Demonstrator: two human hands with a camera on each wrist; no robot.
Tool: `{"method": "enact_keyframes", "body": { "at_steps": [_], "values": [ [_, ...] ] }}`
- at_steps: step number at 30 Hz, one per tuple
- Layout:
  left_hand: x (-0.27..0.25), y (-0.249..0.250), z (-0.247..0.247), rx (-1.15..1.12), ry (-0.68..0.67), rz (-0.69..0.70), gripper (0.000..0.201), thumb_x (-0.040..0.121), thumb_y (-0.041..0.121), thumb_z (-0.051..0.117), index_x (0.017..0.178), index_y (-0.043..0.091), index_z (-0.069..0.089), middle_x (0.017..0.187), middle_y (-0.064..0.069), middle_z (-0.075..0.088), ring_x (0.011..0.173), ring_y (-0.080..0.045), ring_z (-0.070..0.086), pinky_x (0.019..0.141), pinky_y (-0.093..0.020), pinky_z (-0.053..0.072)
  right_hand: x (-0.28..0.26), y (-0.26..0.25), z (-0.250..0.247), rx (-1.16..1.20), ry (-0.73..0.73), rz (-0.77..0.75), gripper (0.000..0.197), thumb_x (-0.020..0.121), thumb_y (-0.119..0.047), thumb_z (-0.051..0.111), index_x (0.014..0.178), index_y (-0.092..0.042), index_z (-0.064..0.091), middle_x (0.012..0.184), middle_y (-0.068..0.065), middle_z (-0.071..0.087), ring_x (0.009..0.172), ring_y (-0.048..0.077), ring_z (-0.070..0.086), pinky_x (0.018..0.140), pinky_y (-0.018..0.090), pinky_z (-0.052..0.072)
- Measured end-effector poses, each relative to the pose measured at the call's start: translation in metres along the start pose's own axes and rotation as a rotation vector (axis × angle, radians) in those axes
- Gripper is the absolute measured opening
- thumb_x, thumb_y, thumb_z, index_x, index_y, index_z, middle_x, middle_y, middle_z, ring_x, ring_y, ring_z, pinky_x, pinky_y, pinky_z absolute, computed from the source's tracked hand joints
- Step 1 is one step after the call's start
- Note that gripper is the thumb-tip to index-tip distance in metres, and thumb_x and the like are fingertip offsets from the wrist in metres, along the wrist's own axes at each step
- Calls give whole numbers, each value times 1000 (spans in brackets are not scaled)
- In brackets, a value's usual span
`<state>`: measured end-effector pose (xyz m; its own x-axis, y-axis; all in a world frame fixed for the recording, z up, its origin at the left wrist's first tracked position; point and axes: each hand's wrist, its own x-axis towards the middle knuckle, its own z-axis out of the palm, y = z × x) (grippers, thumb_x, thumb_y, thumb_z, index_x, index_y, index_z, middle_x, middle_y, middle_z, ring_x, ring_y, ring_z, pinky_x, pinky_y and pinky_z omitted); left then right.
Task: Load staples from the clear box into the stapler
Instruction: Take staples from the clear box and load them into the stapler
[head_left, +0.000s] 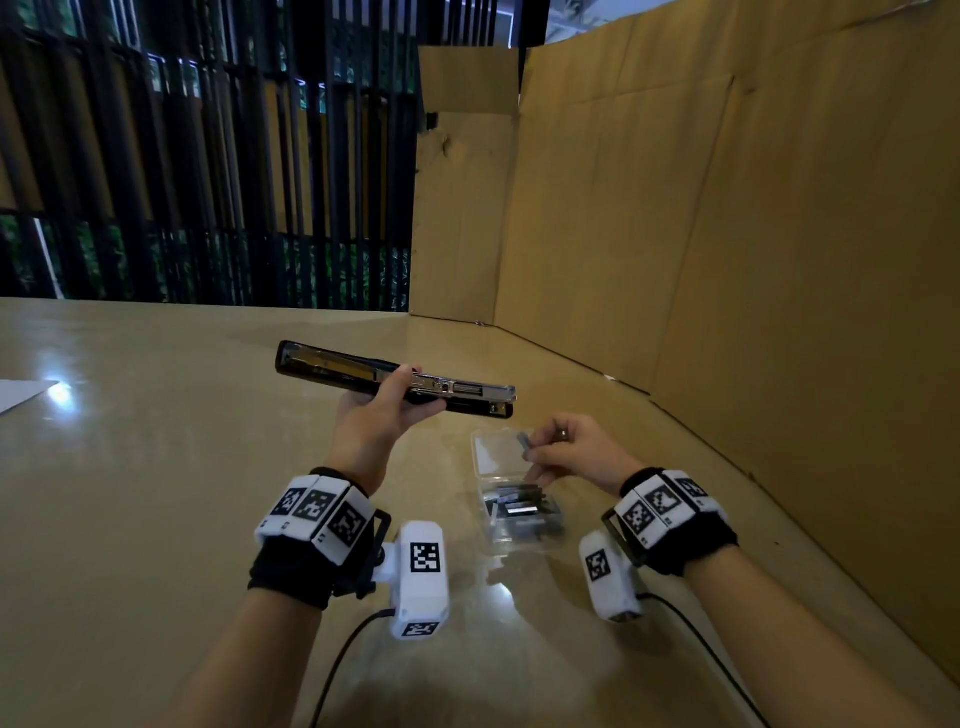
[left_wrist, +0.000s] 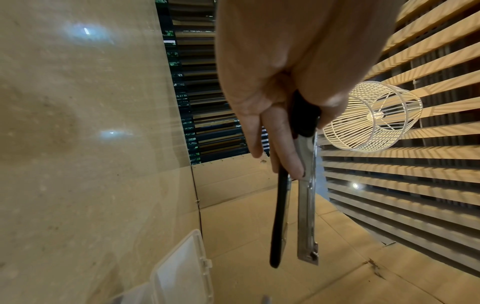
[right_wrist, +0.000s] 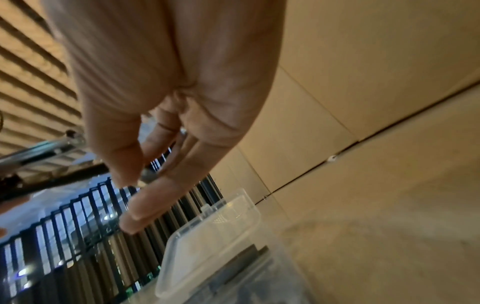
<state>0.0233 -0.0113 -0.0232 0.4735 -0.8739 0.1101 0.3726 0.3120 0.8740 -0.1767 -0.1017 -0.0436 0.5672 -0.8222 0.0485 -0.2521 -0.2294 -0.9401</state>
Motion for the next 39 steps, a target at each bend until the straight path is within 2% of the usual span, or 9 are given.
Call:
{"method": "enact_keyframes", "body": {
  "at_steps": [5,11,17,21,25,29,32,35,39],
  "values": [
    [3,-3,-2,-13,4,-5,18,91,13,52,84,-1,61,87,-18,68,69,-18,72,79,-26,56,3,-3,-1,291,54,2,30,84,13,47,109,-4,50,78,12,53,50,13,66,50,18,56],
    [4,-4,-2,-27,-2,-22,17,90,13,53,82,-1,61,85,-18,68,63,-13,72,74,-22,56,5,-5,-5,547,149,145,23,94,-3,30,91,-4,53,65,5,42,40,12,52,37,18,43],
    [6,-7,-5,-13,-5,-37,17,89,12,56,93,-4,60,77,-11,72,65,-11,73,74,-20,58,8,-6,-4,548,183,214,33,97,-25,28,89,-8,55,60,-1,34,46,11,41,39,19,36],
    [4,-8,-2,62,-18,-1,7,88,6,56,88,1,60,62,-3,74,60,-3,71,60,-10,55,4,-15,1,450,233,45,20,95,-11,38,91,-5,57,70,4,49,59,14,52,48,17,46],
    [3,-9,-1,97,-42,25,8,89,6,55,95,2,60,79,-6,69,62,-1,71,59,-10,53,1,-31,13,196,347,-155,24,91,-5,45,112,2,55,79,3,61,71,12,60,58,15,52],
    [1,-8,1,137,-77,48,12,88,-2,54,99,-2,58,63,0,72,61,3,69,55,-5,49,-5,-46,30,-203,418,-361,32,92,-12,46,123,-10,54,99,0,63,83,4,58,75,11,49],
    [0,-8,2,73,-81,43,7,88,-3,52,90,-1,60,79,-10,69,62,-2,71,56,-8,52,-8,-47,39,-538,407,-566,30,90,-11,50,118,-9,60,105,7,65,102,15,51,93,25,38],
    [-2,-6,4,-38,-66,8,12,90,2,52,83,-2,60,86,-19,66,71,-15,71,56,-14,55,-3,-41,41,-661,379,-617,29,87,-11,54,114,-10,63,106,11,70,120,25,48,101,43,36],
    [-6,-3,7,-61,-94,-10,15,91,6,50,85,-5,59,90,-22,65,82,-24,66,64,-21,60,-3,-39,41,-645,343,-629,30,87,-11,53,115,-12,63,112,9,69,123,24,48,103,43,36]
  ]
}}
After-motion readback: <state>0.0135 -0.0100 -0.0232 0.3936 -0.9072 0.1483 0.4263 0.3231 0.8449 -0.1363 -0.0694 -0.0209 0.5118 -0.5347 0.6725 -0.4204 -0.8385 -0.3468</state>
